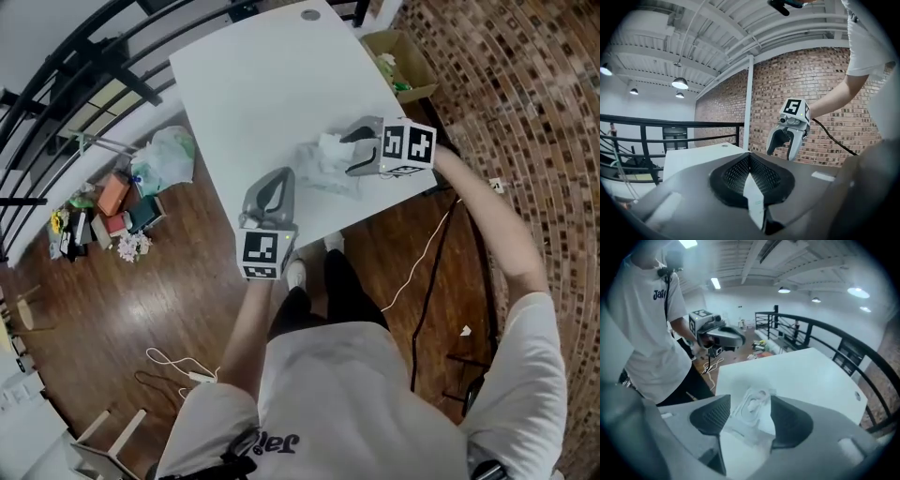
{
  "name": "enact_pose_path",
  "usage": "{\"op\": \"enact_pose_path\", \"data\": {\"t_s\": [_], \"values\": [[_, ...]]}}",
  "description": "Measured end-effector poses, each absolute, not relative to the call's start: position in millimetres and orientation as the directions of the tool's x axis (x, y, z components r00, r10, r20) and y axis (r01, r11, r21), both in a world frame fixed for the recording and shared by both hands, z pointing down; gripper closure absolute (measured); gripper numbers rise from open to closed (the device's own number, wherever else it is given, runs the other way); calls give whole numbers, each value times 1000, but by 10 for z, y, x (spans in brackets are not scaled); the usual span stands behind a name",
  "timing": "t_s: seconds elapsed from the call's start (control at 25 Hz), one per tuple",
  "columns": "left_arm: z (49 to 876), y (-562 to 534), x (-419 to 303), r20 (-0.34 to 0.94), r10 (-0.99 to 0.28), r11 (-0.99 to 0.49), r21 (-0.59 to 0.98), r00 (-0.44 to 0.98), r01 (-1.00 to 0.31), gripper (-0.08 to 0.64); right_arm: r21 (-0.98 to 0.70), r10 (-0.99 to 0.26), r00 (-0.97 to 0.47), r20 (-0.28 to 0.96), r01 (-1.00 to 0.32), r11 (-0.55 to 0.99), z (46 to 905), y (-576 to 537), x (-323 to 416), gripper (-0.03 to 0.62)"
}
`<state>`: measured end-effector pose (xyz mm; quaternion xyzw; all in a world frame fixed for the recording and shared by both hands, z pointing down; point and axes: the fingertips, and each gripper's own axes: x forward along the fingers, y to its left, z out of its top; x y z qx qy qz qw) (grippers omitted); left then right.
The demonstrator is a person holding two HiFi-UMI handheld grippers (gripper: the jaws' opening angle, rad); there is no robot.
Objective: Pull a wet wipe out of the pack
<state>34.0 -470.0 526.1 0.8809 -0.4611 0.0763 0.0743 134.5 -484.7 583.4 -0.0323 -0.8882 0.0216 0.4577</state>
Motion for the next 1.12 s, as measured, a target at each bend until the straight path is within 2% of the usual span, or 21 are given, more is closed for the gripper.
{"op": "enact_pose_path", "data": {"t_s": [0.12,0.28,0.64,0.84,1.12], "values": [[5356,-4716,319,224,-807,-549,56,547,-834,548,-132,187,-492,850,146,980,6128,-4825,1206,358],[5443,-4719,271,238,-814,-530,73,530,-845,548,-208,264,-408,874,178,962,6435,-4797,1093,420],[5484,-4772,194,244,-826,-503,90,509,-860,548,-322,370,-318,873,195,926,6753,-4778,990,499],[5494,-4722,101,246,-835,-482,102,492,-870,548,-361,409,-296,863,205,910,6721,-4772,950,572],[5407,-4714,239,233,-830,-498,101,507,-862,548,-358,420,-290,860,245,901,6537,-4777,1048,592]]}}
